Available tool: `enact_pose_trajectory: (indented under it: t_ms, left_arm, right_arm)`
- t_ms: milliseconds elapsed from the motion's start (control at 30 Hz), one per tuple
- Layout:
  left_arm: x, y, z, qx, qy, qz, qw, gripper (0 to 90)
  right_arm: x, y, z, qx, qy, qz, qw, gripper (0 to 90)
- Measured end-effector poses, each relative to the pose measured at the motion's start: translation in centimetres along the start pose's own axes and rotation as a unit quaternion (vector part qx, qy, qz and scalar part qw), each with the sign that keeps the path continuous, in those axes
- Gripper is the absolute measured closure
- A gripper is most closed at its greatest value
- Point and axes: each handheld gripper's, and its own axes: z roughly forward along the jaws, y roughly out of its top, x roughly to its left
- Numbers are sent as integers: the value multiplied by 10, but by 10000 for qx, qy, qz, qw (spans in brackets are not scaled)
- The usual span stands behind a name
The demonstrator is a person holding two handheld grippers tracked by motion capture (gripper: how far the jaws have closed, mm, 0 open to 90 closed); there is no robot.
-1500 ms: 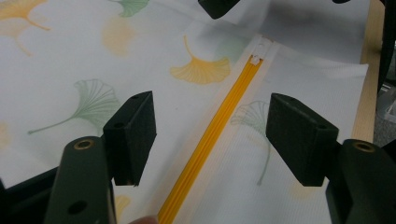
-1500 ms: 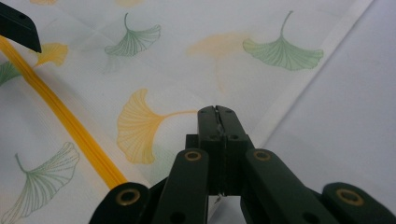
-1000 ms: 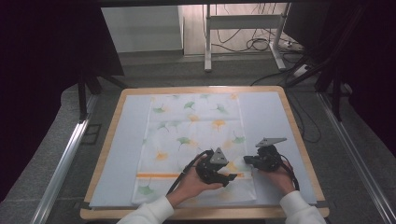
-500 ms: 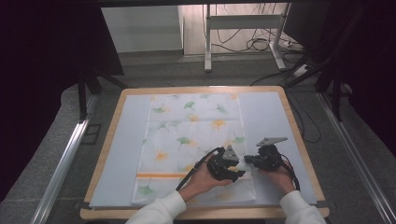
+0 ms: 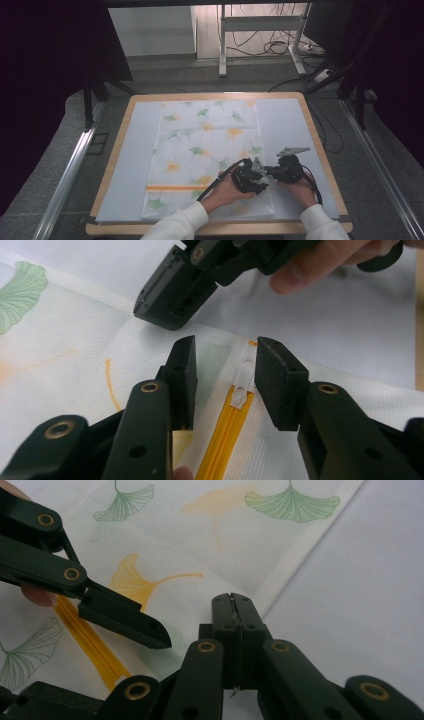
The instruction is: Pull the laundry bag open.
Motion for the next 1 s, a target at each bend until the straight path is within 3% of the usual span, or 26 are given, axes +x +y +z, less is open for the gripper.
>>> enact_pose_trajectory:
  t_ms: [200,333,500,633,1000]
  left_arm:
    - [1,-1,4,8,-63,-66,10000,640]
    - [0,0,5,68,-81,-6,9999,659]
    - [2,0,6,119,-237,-146,9995,734]
    - [2,0,4,84,-175,-137,9997,805]
    - [0,-4,2,-8,-196,-225,9996,840]
  right_arm:
    - [-1,0,0,2,12,16,10000,894]
    - [-1,0,0,-1,27,55,10000,894]
    - [-1,0,0,-4,9,38,10000,894]
    - [-1,0,0,12,10,20,10000,894]
    - [-1,0,0,0,1,7,10000,894]
